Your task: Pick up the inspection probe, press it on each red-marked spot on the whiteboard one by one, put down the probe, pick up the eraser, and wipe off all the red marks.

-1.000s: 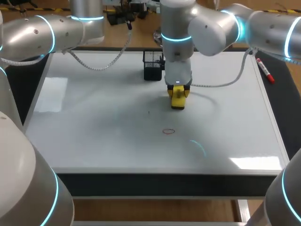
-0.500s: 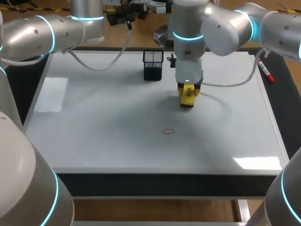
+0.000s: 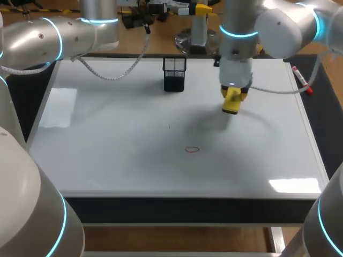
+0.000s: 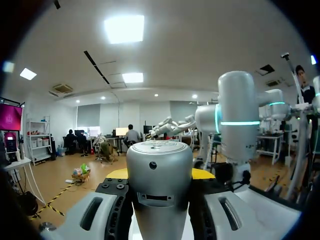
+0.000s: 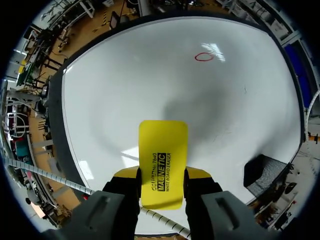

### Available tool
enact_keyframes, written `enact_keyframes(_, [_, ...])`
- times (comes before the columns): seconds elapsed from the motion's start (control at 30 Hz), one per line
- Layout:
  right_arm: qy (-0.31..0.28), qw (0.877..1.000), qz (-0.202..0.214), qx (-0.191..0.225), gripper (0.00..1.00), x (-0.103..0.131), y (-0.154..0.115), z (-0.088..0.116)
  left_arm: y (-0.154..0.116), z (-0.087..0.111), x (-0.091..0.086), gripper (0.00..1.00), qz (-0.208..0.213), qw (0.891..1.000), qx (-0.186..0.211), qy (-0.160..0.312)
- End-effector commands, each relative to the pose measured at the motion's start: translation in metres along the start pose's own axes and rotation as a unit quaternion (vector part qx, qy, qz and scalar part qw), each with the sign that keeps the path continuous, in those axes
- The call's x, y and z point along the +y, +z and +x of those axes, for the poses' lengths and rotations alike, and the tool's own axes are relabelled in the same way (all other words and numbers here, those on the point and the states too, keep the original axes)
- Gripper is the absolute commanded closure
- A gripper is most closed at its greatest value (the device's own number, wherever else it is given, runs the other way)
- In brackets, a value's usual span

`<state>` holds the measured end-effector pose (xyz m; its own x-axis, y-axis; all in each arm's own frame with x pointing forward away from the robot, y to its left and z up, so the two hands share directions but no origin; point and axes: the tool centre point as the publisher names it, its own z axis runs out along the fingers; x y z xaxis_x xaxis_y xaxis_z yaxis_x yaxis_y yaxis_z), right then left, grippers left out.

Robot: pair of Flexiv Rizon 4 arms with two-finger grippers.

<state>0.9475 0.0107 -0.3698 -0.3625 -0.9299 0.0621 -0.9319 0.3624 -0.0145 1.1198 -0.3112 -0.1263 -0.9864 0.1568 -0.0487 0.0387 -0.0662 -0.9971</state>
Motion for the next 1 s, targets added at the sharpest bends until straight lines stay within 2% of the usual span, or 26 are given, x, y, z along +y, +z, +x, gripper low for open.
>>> enact_keyframes(0.03, [0.011,1.0,0.004,-0.019,1.0,0.004,-0.01,0.035,0.0,-0.001,-0.002,1.0,-0.001,1.0,0.002,-0.001])
enact_keyframes(0.3, [0.06,0.998,-0.01,-0.014,1.0,-0.004,-0.002,0.082,0.0,-0.001,-0.002,1.0,-0.001,1.0,0.002,-0.001])
enact_keyframes(0.53, [0.088,0.996,-0.023,-0.015,1.0,-0.008,0.006,0.111,0.0,-0.001,-0.002,1.0,-0.001,1.0,0.002,-0.001])
enact_keyframes(0.67, [0.092,0.995,-0.029,-0.015,1.0,-0.01,0.011,0.12,0.0,-0.001,-0.002,1.0,-0.001,1.0,0.002,-0.001])
enact_keyframes(1.0, [0.095,0.995,-0.026,0.001,1.0,-0.012,0.01,0.124,0.0,-0.001,-0.002,1.0,-0.001,1.0,0.002,-0.001])
